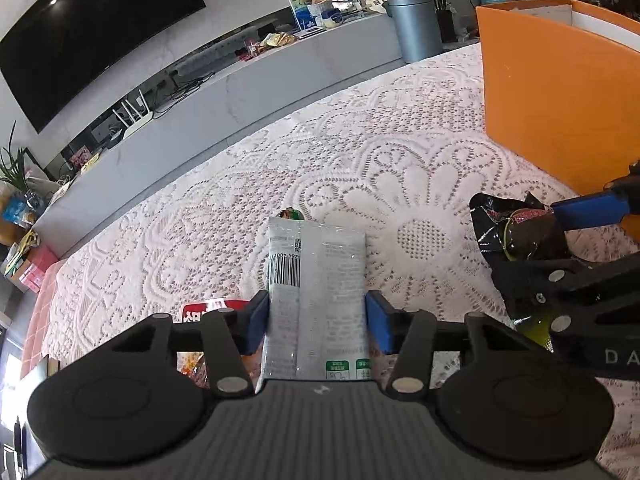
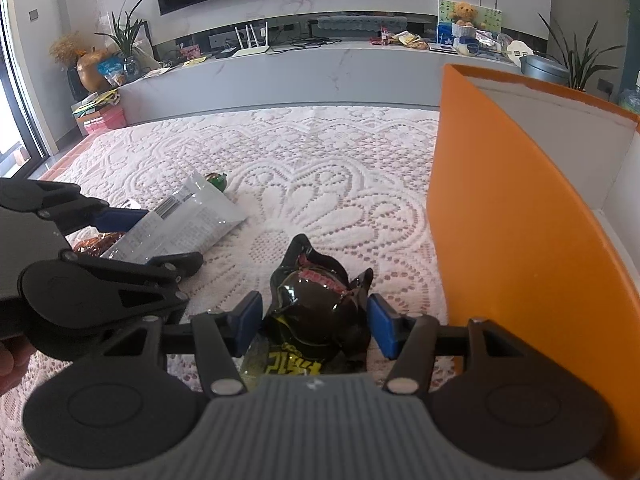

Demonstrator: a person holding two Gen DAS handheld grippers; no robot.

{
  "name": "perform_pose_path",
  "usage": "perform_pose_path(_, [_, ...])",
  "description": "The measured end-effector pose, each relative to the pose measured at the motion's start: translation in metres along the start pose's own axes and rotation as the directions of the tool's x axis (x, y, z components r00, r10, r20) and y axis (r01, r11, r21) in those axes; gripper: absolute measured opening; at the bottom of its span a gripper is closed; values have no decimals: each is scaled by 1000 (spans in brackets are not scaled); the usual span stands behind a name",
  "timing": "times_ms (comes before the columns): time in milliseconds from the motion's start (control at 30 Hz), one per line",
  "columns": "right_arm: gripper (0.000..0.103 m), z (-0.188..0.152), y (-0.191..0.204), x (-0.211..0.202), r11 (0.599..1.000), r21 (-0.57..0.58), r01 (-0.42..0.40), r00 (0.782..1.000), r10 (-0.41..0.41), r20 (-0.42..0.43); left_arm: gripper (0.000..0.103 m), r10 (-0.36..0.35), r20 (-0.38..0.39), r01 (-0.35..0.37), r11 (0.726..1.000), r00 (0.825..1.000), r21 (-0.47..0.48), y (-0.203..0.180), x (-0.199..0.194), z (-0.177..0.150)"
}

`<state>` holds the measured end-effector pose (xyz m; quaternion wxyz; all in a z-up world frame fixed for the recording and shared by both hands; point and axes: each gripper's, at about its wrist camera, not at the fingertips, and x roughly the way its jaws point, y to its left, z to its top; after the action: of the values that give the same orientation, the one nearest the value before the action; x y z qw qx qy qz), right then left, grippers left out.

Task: Organize snacks
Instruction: 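Carry both snacks over the orange box and open both tools to drop them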

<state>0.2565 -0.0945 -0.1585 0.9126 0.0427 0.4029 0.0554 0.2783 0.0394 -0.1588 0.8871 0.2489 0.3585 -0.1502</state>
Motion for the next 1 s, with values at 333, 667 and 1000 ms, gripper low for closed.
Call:
perform_pose_path(333, [47,0,-3,-1,1000,18,-25,1000,25,-8,54,20,25,-18,997,999,-78,7,-20,2])
perform_pose_path(667, [42,5,-1,-35,999,7,-49,999,49,15,54,4,20,1,970,1000,-243,20,-63,9])
perform_pose_path(1000, [42,5,-3,-102,996,-13,-91,992,92,90,54,-38,50,55,917,998,-395,16,-119,15])
